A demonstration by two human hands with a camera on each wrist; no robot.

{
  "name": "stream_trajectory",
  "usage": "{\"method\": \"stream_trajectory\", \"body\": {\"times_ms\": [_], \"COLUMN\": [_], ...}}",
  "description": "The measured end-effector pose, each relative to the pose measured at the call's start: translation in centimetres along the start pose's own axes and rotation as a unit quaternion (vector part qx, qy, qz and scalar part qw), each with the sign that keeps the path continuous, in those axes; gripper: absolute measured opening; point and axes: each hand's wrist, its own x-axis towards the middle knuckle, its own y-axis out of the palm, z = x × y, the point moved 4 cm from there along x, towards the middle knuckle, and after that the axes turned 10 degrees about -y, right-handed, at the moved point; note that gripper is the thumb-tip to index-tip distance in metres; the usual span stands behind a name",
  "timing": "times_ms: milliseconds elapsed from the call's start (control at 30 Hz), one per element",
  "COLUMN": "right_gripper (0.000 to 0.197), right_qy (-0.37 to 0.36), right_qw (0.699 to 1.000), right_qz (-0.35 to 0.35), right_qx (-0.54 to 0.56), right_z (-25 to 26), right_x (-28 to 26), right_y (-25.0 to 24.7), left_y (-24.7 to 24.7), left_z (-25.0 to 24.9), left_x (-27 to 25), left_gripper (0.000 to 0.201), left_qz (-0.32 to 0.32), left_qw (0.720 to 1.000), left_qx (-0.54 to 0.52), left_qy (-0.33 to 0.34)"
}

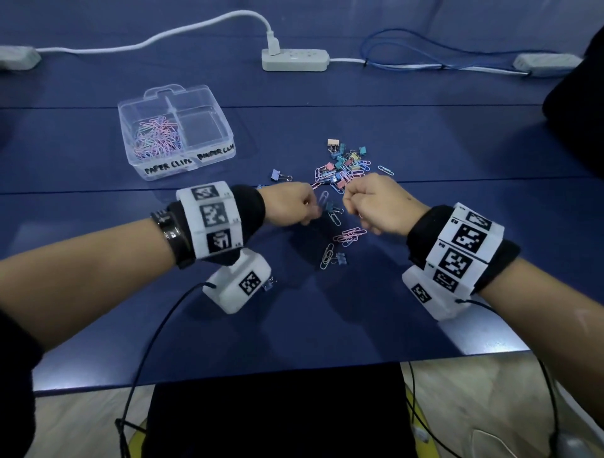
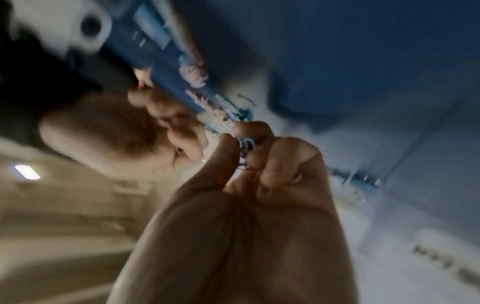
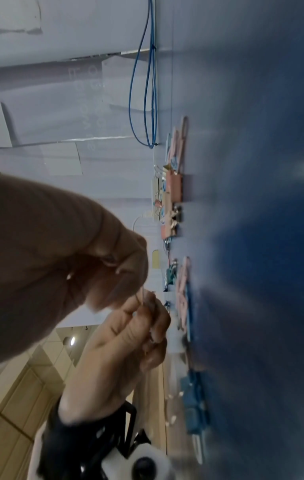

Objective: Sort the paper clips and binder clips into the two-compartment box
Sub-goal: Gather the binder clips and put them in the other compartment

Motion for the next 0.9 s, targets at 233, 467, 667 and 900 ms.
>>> {"method": "stream_trajectory", "body": {"times_ms": [233,467,667,900], "right_gripper": [0.039,0.03,0.02,0.036], "right_qy": [-0.014,-0.008,-0.042,-0.065], "right_qw": [1.0,0.996,0.978,0.968], "right_qz": [-0.023,0.041,0.103,0.159], "right_qx": [-0.012,-0.075,-0.174,-0.183], "right_z": [0.0,0.0,0.0,-0.9], "right_x": [0.1,0.2,-0.3,-0.6], "right_y": [-0.6,0.0,0.9,0.7], "left_y": [-0.9,-0.8,0.0,0.8], "left_z": [0.8,1.1,0.6,-1.4], "left_x": [-0.3,-0.9,-0.9,-2.5], "left_gripper": [0.029,0.011,0.03,0.026], "left_qz": [0.151,0.208,0.15,0.048], "left_qw": [0.923,0.852,0.93,0.997], "left_qx": [-0.349,-0.474,-0.329,0.021], "left_qy": [-0.058,-0.075,-0.073,0.048]}}
